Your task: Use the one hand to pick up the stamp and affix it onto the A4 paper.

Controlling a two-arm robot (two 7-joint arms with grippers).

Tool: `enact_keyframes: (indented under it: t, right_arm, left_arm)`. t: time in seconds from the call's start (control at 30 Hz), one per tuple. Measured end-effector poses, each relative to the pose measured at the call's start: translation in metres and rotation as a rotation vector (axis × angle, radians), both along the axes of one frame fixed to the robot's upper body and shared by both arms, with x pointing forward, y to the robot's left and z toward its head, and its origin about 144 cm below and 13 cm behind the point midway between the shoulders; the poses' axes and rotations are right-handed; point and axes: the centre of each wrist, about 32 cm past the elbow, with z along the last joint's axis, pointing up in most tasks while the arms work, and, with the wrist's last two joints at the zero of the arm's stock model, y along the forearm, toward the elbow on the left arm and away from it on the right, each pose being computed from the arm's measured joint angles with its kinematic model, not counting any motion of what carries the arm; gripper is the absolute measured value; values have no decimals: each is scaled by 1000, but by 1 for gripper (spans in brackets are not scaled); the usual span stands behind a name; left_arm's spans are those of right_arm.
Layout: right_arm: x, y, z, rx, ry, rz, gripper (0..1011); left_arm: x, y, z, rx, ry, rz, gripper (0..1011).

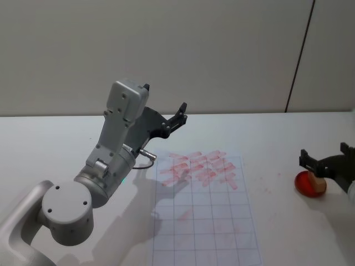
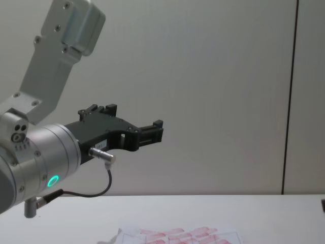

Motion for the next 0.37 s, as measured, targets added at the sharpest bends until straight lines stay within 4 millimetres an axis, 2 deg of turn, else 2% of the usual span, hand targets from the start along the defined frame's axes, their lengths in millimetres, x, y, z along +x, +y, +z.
enact_keyframes:
  t: [0.37]
  right_arm:
    - [-12, -6, 2, -26, -161, 18, 1001]
  left_arm:
    - [0, 0, 0, 0, 0, 0, 1001]
